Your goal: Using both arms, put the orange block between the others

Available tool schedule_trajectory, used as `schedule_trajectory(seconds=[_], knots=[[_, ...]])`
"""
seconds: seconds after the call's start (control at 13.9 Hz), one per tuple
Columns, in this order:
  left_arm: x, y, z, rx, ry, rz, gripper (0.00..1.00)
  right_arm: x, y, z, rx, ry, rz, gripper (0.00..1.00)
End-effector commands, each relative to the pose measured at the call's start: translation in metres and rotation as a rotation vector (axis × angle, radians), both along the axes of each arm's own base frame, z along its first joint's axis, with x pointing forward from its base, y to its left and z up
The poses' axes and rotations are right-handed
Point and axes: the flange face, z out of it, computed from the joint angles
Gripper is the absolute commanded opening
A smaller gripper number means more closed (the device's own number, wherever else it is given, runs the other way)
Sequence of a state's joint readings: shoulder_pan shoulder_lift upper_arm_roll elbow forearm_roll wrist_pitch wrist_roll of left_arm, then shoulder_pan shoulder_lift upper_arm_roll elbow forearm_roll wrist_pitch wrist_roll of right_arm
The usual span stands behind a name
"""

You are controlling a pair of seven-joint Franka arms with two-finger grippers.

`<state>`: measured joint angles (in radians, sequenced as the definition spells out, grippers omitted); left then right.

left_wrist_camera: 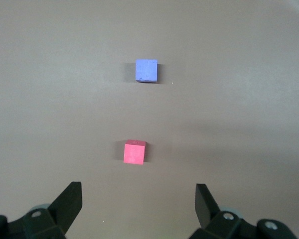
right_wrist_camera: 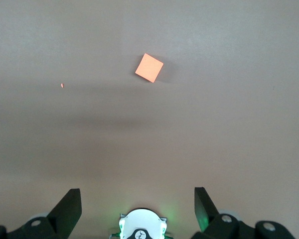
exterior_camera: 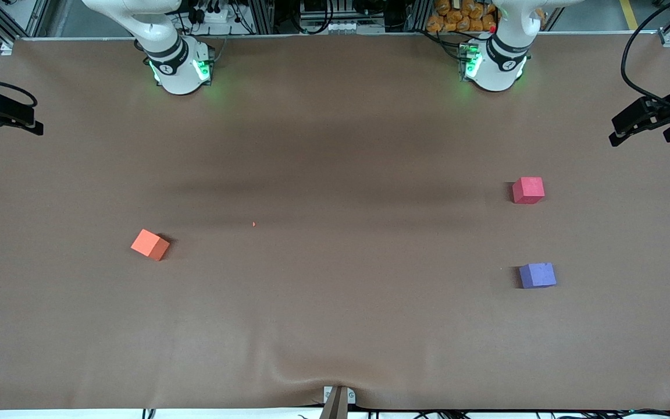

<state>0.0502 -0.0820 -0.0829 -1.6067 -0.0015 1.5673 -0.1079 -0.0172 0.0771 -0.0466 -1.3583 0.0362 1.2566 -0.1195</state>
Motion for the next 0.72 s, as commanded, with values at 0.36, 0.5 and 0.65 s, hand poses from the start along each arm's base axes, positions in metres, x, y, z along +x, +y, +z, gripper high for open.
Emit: schedule_trajectory(seconds=[0.36, 0.5, 0.65], knots=[[-0.0082, -0.0006, 0.0091, 0.006, -0.005, -0.029, 1.0, -0.0051, -0.0018, 0.0045, -0.02, 0.001, -0.016, 1.0], [-0.0086, -0.0016, 0.0037, 0.004, 0.009, -0.047, 1.0, -0.0049, -0.0012, 0.004, -0.021, 0.001, -0.015, 1.0], [-0.0062, -0.0033, 0.0012, 0.002, 0.014, -0.04, 1.0, -0.0045, -0.0029, 0.0038, -0.01, 0.0, -0.022, 1.0]])
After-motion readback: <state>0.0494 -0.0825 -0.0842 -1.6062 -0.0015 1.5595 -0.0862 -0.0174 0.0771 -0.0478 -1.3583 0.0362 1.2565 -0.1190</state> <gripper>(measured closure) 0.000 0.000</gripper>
